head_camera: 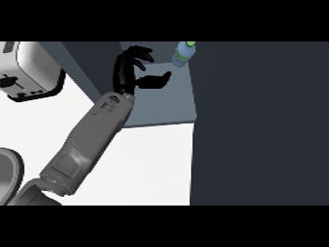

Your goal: Pick up the bottled water, place it into the cabinet and close the cabinet

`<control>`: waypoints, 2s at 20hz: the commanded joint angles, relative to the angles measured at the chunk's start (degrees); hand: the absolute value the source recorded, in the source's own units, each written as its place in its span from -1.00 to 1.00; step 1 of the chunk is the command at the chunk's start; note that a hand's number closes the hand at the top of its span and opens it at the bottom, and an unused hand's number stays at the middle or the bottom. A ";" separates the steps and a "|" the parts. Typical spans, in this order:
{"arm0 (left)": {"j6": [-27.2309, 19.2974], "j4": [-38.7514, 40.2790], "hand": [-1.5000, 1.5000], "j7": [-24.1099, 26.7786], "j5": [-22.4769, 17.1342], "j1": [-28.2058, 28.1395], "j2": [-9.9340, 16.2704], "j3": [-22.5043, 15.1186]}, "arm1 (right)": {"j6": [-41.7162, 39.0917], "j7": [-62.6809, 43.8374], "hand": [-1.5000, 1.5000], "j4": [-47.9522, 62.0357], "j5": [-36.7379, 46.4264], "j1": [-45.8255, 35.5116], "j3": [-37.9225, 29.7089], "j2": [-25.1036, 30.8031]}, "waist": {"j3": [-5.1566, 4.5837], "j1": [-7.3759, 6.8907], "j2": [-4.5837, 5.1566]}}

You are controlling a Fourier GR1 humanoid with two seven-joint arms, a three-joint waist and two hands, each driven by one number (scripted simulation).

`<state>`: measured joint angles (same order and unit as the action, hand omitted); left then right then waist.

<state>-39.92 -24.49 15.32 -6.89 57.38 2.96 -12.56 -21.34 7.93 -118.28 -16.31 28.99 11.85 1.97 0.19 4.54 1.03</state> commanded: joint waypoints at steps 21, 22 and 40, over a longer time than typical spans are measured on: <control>12.68 10.88 -1.00 20.18 -6.48 3.88 2.70 13.04 | 1.09 0.43 -1.00 -2.44 0.02 0.98 0.38 -0.53 | -0.31 -1.17 0.31; 15.37 10.21 -1.00 21.21 -7.87 3.30 2.90 14.34 | 1.91 0.66 -1.00 -1.54 2.54 0.44 1.69 -1.23 | -0.33 -1.44 0.29; 25.71 -5.32 -1.00 22.36 -12.76 -6.34 -2.44 9.42 | 2.52 1.02 -1.00 -4.44 1.31 5.52 -0.05 -0.05 | -0.21 -5.79 -1.76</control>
<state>-15.39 -24.94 38.63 -17.16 57.50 -0.18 -5.73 -19.84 9.51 -121.17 -15.70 33.51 10.82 2.54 0.30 0.98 0.33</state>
